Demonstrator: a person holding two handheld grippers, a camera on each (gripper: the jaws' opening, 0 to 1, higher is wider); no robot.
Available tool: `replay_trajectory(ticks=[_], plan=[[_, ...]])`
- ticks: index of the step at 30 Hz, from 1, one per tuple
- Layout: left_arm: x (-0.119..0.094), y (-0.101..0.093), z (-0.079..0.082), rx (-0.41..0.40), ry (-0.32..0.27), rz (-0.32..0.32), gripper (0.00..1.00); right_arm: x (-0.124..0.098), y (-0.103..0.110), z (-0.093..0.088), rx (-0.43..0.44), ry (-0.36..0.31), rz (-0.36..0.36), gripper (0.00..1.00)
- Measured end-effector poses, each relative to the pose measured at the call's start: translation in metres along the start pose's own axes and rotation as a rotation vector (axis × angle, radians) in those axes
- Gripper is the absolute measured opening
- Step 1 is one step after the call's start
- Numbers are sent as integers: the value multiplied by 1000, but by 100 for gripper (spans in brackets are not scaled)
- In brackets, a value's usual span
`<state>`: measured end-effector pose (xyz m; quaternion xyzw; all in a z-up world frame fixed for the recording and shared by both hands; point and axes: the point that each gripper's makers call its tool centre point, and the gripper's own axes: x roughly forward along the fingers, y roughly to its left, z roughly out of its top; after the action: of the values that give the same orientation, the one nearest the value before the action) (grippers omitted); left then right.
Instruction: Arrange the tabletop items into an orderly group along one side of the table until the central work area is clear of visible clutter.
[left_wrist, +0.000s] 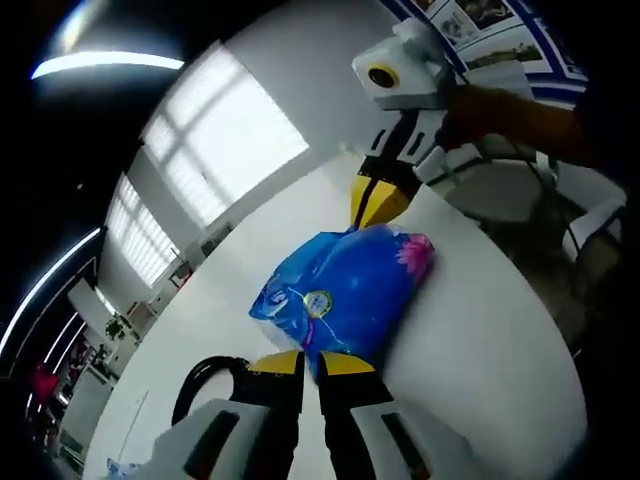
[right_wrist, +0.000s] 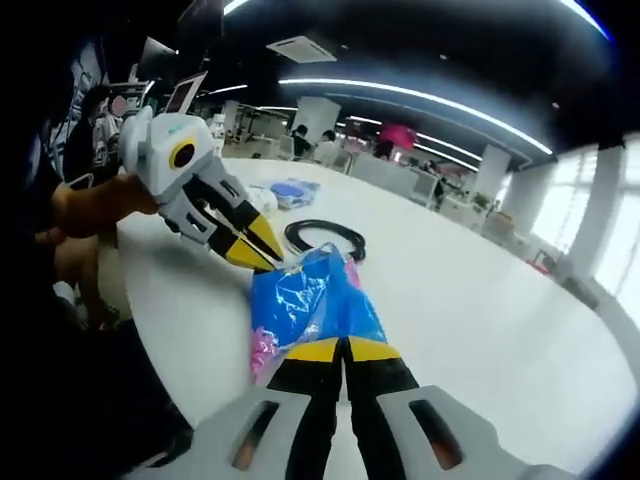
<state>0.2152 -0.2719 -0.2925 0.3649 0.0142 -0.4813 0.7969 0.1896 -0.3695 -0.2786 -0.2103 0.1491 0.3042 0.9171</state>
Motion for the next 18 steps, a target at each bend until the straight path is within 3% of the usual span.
replay_trajectory(ticks=[18], plan=[[-26,16,29,-50,-95,26,10,-13,-8,31,-12,-58,-40,6]])
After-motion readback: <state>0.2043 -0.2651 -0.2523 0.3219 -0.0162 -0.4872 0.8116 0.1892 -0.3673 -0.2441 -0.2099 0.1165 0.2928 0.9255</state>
